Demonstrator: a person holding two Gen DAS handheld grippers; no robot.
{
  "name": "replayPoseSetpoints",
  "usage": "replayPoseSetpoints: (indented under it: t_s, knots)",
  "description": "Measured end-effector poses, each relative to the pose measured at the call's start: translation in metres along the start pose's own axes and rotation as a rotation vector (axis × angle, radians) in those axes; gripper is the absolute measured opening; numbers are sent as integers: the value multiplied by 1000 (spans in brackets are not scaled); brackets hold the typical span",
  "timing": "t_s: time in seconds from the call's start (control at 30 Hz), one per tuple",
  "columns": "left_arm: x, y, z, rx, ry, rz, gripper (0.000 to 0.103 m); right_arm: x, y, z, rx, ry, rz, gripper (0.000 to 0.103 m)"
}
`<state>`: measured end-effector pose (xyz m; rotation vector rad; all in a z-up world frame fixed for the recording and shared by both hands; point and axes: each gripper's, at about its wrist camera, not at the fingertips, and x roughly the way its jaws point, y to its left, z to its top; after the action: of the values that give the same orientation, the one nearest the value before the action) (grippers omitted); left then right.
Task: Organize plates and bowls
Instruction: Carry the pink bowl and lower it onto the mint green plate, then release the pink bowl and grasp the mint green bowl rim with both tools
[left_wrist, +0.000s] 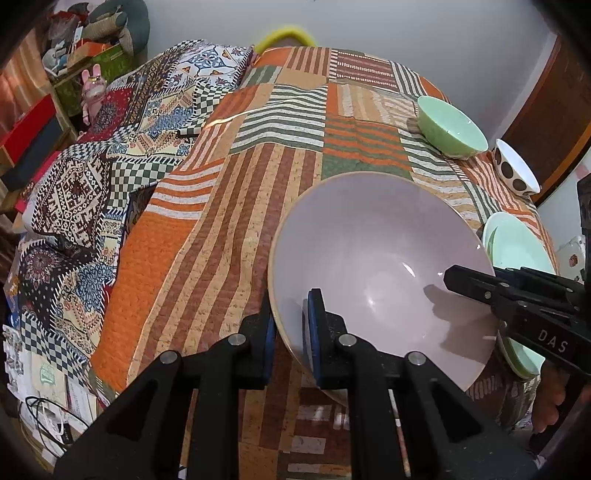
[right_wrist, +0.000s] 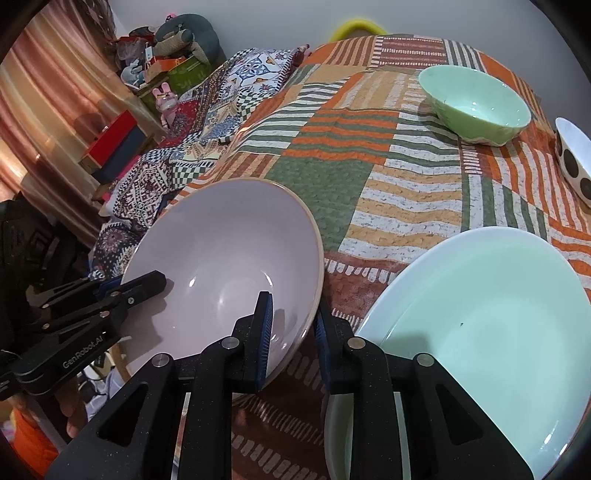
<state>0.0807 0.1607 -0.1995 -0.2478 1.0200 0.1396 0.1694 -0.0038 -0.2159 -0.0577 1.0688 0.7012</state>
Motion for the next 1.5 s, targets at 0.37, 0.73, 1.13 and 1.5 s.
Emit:
replayPoseSetpoints:
  t_s: [0.37, 0.73, 1.13, 1.5]
  knots:
    - [-15, -2, -2, 38, -14, 59, 21, -35, -11, 2, 11, -91, -21, 27]
    - [-83, -23, 37, 80, -201, 13, 36, -100, -36, 13, 42, -278, -47, 36]
    - [-110, -85, 110, 188, -351, -67, 56, -155, -70, 41, 76, -464, -118, 44]
    - [-27, -133, 190, 182, -207, -156, 64, -139, -127, 85, 159, -461, -192, 44]
